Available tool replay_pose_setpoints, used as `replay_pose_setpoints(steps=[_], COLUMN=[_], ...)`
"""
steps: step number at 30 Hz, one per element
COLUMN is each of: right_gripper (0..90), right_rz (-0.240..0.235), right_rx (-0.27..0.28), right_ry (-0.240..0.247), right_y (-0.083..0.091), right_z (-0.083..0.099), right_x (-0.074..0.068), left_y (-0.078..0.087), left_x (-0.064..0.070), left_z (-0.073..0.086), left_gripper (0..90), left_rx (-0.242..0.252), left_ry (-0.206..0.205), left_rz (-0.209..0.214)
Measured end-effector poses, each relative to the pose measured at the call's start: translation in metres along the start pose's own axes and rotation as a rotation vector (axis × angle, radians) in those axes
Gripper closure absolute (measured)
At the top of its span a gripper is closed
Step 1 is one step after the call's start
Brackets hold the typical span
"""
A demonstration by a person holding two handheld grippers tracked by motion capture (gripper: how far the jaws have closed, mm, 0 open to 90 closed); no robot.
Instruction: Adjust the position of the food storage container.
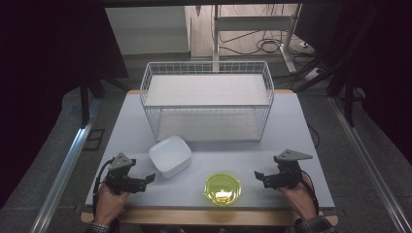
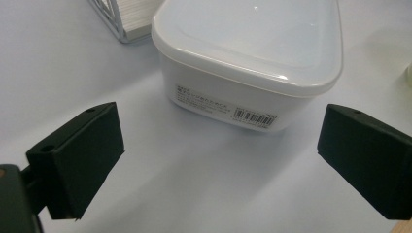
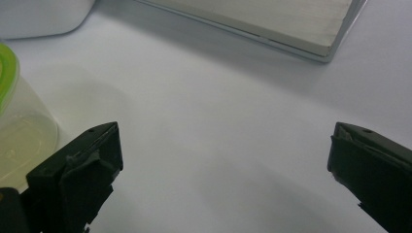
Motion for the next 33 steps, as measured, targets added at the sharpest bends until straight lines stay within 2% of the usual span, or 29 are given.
replay_pose_setpoints(steps=[2, 6, 13, 18, 23, 27, 29, 33], right_gripper=[0.0, 0.0, 0.8, 1.6, 0.2, 0.4, 3.4, 17.6], right_rz=[0.004, 0.006, 0.004, 0.009, 0.011, 0.014, 0.021, 0.020], right_rx=[-0.001, 0.011, 0.020, 0.014, 0.004, -0.001, -0.002, -0.007], right_ry=[0.001, 0.000, -0.001, -0.002, 0.004, 0.011, 0.012, 0.023], right_y=[0.000, 0.001, 0.000, -0.002, -0.004, -0.004, -0.001, 0.004], right_z=[0.000, -0.002, -0.002, -0.002, -0.002, -0.004, -0.006, -0.010], right_x=[-0.001, -0.002, -0.002, -0.003, -0.007, -0.008, -0.009, -0.014], left_y=[-0.001, -0.003, 0.001, 0.000, -0.006, -0.007, -0.007, -0.007], left_x=[0.000, 0.001, -0.001, -0.001, 0.003, 0.004, 0.004, 0.004], left_z=[0.001, 0.003, 0.004, 0.004, 0.006, 0.007, 0.008, 0.008], left_gripper=[2.4, 1.7, 1.6, 1.7, 1.7, 1.7, 1.7, 1.6], left_rx=[0.010, 0.039, 0.074, 0.068, 0.033, 0.024, 0.020, 0.019], left_ry=[-0.002, 0.016, 0.021, 0.002, -0.033, -0.047, -0.049, -0.052], left_rz=[0.001, 0.056, 0.047, 0.029, 0.019, 0.010, 0.005, -0.001])
Point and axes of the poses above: each handheld gripper's, and its own axes: y roughly backward along the jaws, z roughly out of its underside, x roughly to its right, the point moved 7 cm from there along -y, roughly forward along the jaws, and after that the axes turned 15 degrees about -x, right-handed, at the moved point
